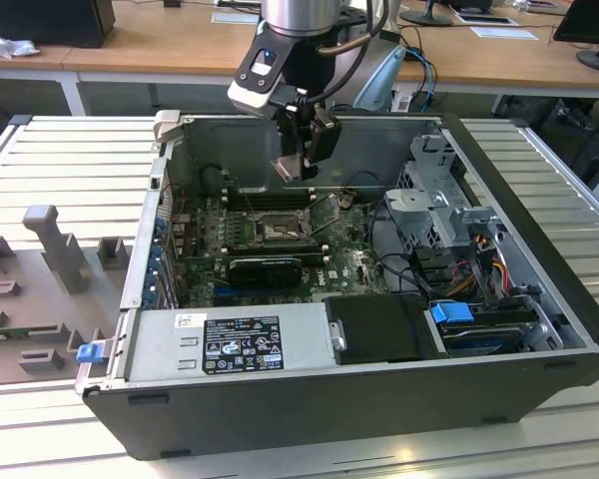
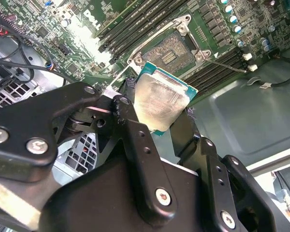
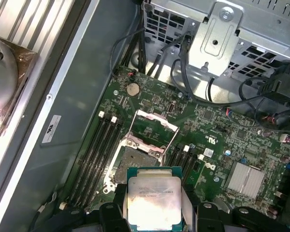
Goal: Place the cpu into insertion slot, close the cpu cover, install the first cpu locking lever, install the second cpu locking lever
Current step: 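Place the cpu into insertion slot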
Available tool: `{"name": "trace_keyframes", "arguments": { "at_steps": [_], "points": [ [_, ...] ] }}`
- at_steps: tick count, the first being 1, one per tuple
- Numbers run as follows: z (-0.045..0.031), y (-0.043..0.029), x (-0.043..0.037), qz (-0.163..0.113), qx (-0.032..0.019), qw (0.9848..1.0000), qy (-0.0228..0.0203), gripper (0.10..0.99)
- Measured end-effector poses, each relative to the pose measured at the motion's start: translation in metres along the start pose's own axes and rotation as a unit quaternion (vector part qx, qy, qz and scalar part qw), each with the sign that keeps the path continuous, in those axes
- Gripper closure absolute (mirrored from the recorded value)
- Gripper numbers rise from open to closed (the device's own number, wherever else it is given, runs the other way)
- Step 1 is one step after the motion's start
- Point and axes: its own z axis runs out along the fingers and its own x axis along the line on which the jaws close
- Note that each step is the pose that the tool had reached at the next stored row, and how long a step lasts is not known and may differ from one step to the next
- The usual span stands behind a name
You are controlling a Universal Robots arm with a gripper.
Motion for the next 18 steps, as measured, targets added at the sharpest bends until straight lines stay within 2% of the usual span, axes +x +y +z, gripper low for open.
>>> {"name": "trace_keyframes", "arguments": {
  "at_steps": [18],
  "points": [
    [0.0046, -0.0004, -0.0001, 0.016, -0.0004, 0.9999, -0.0013, 0.553]
  ]
}}
